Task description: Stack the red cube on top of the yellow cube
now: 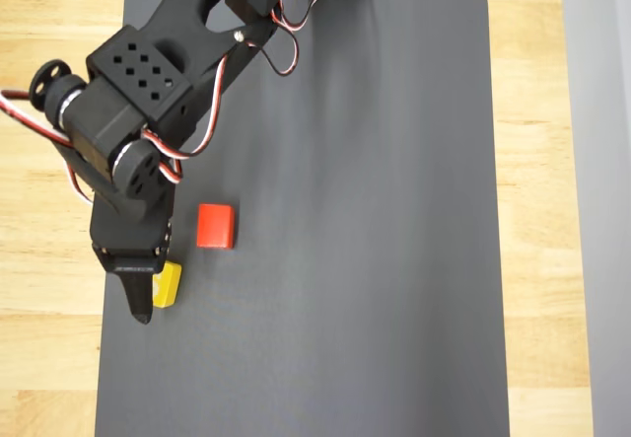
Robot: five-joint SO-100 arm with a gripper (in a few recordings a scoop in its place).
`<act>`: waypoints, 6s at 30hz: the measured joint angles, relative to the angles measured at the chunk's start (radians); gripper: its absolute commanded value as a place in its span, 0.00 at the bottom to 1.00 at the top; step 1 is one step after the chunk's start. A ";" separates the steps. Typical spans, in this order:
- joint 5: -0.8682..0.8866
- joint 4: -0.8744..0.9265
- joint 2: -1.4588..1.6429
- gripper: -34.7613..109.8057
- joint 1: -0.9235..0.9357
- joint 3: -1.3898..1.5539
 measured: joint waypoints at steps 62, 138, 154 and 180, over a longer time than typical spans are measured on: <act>0.003 -0.043 1.694 0.47 -0.304 1.841; 0.525 -0.710 2.895 0.45 -0.448 2.985; 0.525 -0.710 2.895 0.45 -0.449 2.985; 0.525 -0.710 2.895 0.45 -0.449 2.985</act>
